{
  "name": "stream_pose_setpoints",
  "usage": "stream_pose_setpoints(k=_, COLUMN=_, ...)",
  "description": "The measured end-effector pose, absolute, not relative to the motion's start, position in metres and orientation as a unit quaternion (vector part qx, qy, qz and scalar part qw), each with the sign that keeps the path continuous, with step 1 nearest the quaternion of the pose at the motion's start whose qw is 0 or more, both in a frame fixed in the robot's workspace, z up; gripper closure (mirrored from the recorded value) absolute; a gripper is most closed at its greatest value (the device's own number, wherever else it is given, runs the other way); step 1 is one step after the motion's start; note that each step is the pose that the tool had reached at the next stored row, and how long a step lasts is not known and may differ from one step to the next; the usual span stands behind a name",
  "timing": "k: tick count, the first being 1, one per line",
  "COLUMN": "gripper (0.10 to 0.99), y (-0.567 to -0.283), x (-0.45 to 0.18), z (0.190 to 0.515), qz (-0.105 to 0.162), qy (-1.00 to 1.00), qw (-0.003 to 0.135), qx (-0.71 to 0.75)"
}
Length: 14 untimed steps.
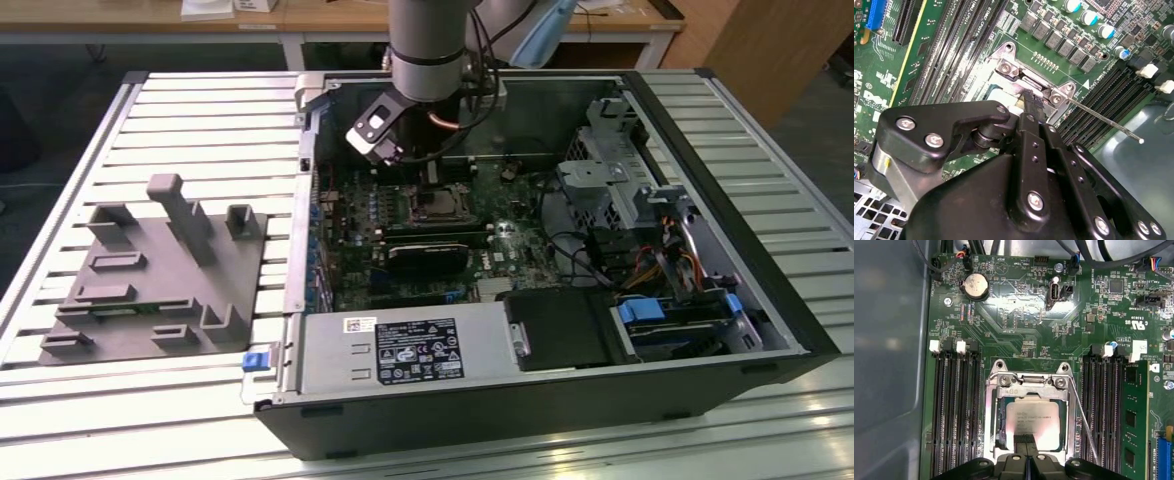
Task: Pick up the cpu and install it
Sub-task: 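Close the cpu cover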
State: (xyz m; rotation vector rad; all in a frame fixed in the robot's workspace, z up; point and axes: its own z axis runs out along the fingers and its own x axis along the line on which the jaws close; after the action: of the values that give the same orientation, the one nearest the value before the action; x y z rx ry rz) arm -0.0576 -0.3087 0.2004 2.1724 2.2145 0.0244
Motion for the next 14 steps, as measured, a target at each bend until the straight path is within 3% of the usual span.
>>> stream_pose_setpoints(k=14, gripper=0.980, y=-0.3065, x=-0.0486, z=0.2038, qz=0.008, qy=0.714, qw=0.020, qx=0.700)
